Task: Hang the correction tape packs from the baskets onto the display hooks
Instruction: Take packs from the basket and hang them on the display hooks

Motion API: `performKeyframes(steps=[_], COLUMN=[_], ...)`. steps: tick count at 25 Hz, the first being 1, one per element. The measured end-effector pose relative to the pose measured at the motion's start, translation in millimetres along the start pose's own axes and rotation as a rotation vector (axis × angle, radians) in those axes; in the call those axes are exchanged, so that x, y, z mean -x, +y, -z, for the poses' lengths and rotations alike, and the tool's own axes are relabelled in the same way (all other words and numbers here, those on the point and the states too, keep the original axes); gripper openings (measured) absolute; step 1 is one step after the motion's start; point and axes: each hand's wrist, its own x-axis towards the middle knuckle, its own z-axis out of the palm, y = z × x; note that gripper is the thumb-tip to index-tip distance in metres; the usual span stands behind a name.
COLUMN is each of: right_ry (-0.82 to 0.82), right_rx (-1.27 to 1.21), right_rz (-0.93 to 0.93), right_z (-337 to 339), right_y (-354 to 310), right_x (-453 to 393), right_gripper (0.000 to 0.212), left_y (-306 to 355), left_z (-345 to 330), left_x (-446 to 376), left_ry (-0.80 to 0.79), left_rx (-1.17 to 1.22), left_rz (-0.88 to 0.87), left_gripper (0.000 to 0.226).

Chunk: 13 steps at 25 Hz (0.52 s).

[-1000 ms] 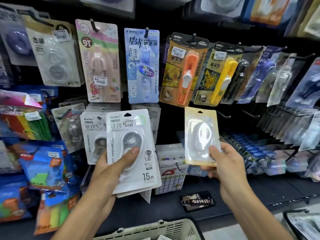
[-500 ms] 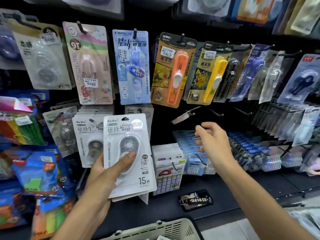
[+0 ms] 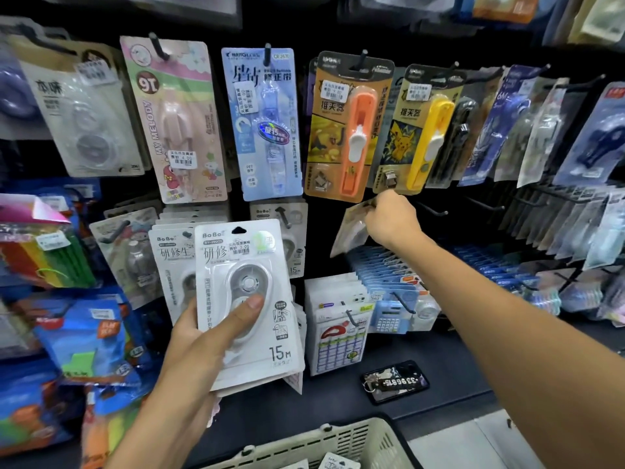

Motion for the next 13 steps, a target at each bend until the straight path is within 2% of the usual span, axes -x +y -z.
performKeyframes(steps=[5,8,10,13], right_ry=[-0.023,0.047,0.104,0.081], right_rx=[-0.010,-0.013,0.005,0.008], right_rz=[0.043,-0.005,-0.014,-0.008], right_z=[-11,-16,-21,-18], right_y=[-11,-14,-14,-15], right_x=[0,1,6,12], right_gripper=[0.026,0.023,0.022,0.024], left_y=[3,4,6,6], left_z=[4,5,6,9], left_x=[-1,1,3,6], left_ry=[-0.001,-0.007,-0.009,-0.008], left_rx=[-0.048,-0.048,-0.036,-0.038], left_rz=[-0.008,-0.028,-0.038,-0.040], left_gripper=[0.071,0.079,0.080,0.074])
